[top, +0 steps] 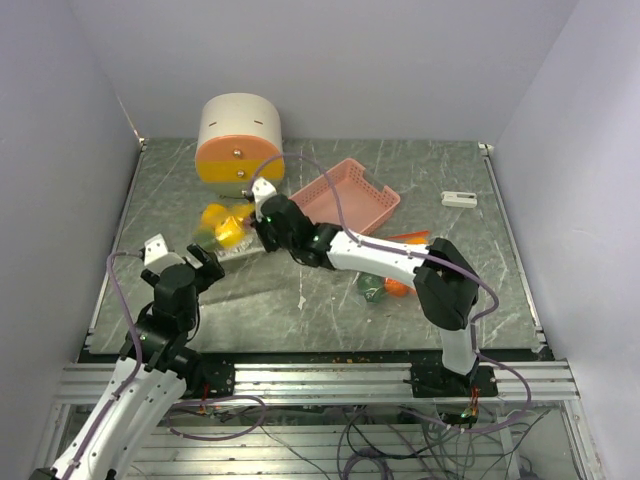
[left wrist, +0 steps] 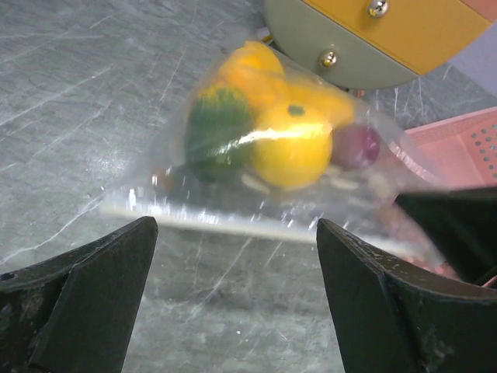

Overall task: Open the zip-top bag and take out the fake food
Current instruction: Pick up the zipper food storage bag at the center of the board, then place the zipper food storage bag at the center of the board.

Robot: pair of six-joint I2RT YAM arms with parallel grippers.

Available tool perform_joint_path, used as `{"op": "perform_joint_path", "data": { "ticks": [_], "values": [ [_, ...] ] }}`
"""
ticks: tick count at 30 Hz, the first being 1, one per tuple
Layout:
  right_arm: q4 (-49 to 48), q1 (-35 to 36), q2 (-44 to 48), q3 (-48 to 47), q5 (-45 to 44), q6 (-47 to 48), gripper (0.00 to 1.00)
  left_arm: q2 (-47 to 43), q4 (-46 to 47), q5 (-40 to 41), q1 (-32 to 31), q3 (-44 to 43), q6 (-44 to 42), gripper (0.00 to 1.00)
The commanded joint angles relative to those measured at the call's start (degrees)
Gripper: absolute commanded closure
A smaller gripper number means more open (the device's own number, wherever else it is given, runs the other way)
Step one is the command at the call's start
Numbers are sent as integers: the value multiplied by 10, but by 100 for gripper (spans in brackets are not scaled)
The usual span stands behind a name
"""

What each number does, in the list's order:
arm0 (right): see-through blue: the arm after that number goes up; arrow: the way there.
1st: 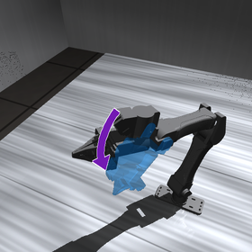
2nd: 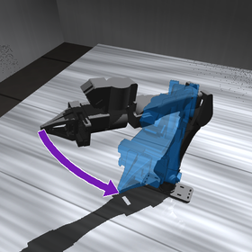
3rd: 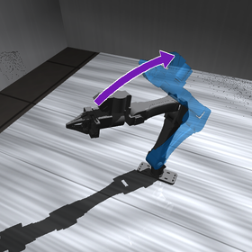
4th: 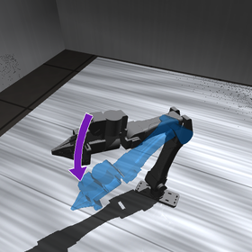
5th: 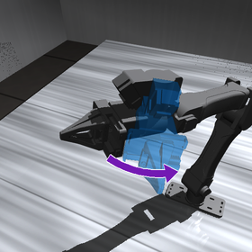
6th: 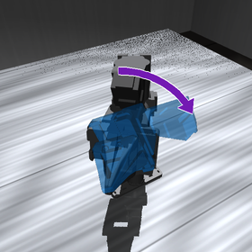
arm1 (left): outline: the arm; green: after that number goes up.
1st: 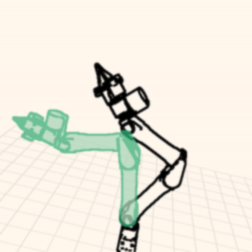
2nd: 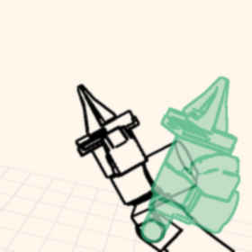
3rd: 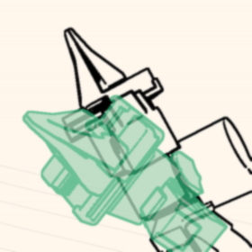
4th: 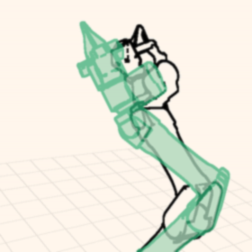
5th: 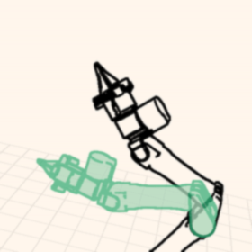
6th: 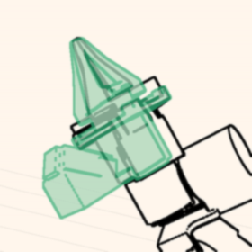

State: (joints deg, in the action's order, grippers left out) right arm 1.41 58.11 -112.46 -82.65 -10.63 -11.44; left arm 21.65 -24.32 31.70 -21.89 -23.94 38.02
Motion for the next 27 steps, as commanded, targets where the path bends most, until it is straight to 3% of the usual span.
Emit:
{"op": "perform_joint_path", "data": {
  "ticks": [1, 9, 15, 20, 27],
  "values": [
    [47, 2, 8, -123, -47, 58, 100, -24, -4, -5, 4, -13, 7, 5],
    [99, -33, 49, -240, -63, 87, 100, -71, -7, -11, 4, -4, -2, 5],
    [96, -132, 183, -178, -68, 35, 100, -60, 26, -35, 4, 7, -8, 5],
    [96, -231, 294, -92, -101, -8, 100, 50, 174, -169, 3, 26, -7, 5],
    [140, -319, 365, -15, -173, -30, 100, 247, 287, -180, -26, -43, -19, 5]
  ]
}}
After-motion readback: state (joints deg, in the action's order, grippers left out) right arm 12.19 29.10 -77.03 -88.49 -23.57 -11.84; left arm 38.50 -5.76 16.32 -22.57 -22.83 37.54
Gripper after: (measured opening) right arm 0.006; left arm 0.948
